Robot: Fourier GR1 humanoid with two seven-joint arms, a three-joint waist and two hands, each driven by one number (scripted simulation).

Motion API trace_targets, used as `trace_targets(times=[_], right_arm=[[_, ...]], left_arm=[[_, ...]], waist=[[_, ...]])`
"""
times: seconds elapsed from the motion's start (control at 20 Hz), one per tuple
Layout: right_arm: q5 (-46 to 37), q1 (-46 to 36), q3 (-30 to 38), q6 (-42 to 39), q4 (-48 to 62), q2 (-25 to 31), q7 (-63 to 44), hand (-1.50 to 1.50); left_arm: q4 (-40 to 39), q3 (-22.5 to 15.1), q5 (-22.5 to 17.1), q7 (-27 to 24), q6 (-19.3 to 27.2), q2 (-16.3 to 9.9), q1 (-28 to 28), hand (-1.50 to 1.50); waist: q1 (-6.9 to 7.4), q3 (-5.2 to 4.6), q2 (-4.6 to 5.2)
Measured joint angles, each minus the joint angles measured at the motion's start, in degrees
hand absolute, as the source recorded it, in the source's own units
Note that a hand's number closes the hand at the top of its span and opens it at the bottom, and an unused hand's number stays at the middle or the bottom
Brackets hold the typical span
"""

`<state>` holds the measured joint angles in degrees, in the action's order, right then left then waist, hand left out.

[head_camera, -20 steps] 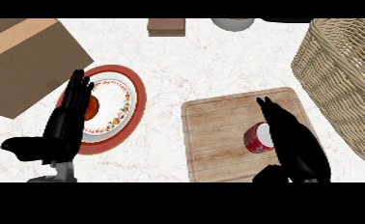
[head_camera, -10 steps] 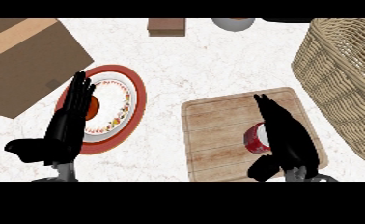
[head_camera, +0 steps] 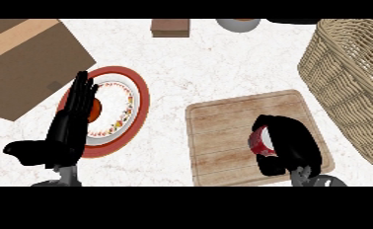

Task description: Pick the can from the cutting board and place it in the basket

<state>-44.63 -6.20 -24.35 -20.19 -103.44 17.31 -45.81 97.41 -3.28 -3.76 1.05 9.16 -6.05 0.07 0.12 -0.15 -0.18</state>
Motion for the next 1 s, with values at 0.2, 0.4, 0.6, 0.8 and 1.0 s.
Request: trace_targets(times=[0.2, 0.4, 0.6, 0.8, 1.0], right_arm=[[-3.2, -0.5, -0.8, -0.2, 1.2, -0.9, 2.1, 1.50], [-5.3, -1.3, -0.8, -2.1, 1.1, -1.5, 3.2, 1.50], [-7.4, -3.6, 1.9, -0.1, 5.3, -4.3, 1.9, 1.50], [-9.1, -7.6, 10.8, 4.8, 12.1, -8.3, -7.5, 1.50], [-13.4, -13.1, 18.5, 10.8, 19.8, -9.7, -13.3, 1.50]], left_arm=[[-0.8, 0.2, 0.6, -0.5, -0.2, 0.5, -0.3, 0.00], [0.3, -0.5, 1.6, 0.1, 0.2, 1.5, 0.3, 0.00], [-0.1, -0.3, 1.5, -0.4, -0.4, 1.7, 0.1, 0.00], [-0.1, -0.4, 1.5, -0.4, -0.9, 1.5, -1.2, 0.00], [-0.2, -1.4, 1.6, -0.4, -1.4, 1.8, -2.1, 0.00]], waist=[[-0.04, -0.11, -0.10], [-0.03, -0.05, -0.05], [0.35, -0.13, -0.04], [1.64, -0.24, 0.85], [3.51, -0.07, 1.87]])
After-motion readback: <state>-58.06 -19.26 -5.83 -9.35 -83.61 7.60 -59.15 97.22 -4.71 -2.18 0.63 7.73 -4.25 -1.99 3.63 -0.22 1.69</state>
